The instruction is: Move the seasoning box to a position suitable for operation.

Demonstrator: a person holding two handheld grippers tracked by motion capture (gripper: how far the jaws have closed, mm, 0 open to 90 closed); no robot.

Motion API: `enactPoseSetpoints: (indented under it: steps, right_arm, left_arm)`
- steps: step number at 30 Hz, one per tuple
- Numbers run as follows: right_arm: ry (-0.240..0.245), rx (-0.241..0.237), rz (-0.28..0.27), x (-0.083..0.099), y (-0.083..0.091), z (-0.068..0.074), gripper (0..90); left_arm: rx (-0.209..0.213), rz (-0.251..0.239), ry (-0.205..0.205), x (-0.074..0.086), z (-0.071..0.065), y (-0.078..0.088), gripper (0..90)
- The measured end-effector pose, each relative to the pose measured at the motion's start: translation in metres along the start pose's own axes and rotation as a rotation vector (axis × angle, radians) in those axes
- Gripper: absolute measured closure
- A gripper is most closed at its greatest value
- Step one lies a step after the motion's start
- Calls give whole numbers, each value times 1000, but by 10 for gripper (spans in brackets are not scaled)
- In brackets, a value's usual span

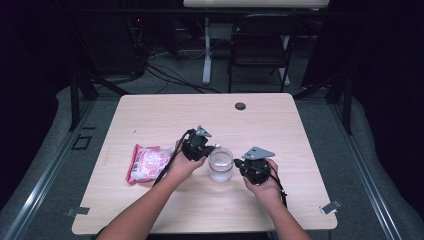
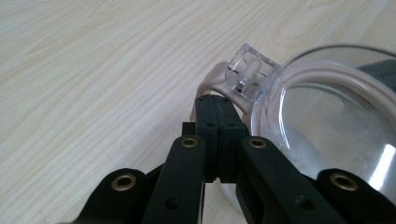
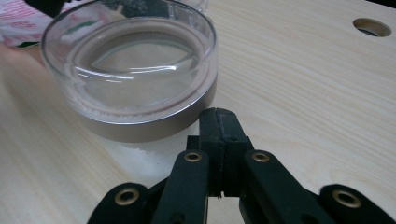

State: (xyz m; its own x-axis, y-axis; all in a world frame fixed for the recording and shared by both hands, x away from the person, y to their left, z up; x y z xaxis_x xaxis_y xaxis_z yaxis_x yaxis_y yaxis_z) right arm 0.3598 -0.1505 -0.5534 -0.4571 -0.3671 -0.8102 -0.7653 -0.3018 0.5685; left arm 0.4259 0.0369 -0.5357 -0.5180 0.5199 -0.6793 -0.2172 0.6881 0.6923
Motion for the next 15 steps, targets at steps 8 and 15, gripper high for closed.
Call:
enactPoseSetpoints:
  steps: [8, 15]
  right_arm:
    - [37, -30, 7, 4, 10, 12, 900]
    - [24, -46, 9, 6, 14, 15, 900]
  left_arm:
    - [54, -35, -4, -4, -3, -2, 900]
    - [44, -23, -12, -4, -2, -1, 900]
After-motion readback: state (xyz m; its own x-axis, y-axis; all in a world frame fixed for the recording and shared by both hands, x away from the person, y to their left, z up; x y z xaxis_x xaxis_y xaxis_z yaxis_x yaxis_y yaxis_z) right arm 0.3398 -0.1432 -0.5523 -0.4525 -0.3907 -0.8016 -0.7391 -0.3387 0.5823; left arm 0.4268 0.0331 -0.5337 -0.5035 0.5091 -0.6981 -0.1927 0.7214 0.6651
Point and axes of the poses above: each handheld gripper's, and its own axes: y roughly backward along the jaws, x roughly out of its underside, z roughly to its left, the point moved 3 cm from there along -y, roughly forward along the jaws, and after that the axes turned 13 degrees about x, right-handed, at the moved point
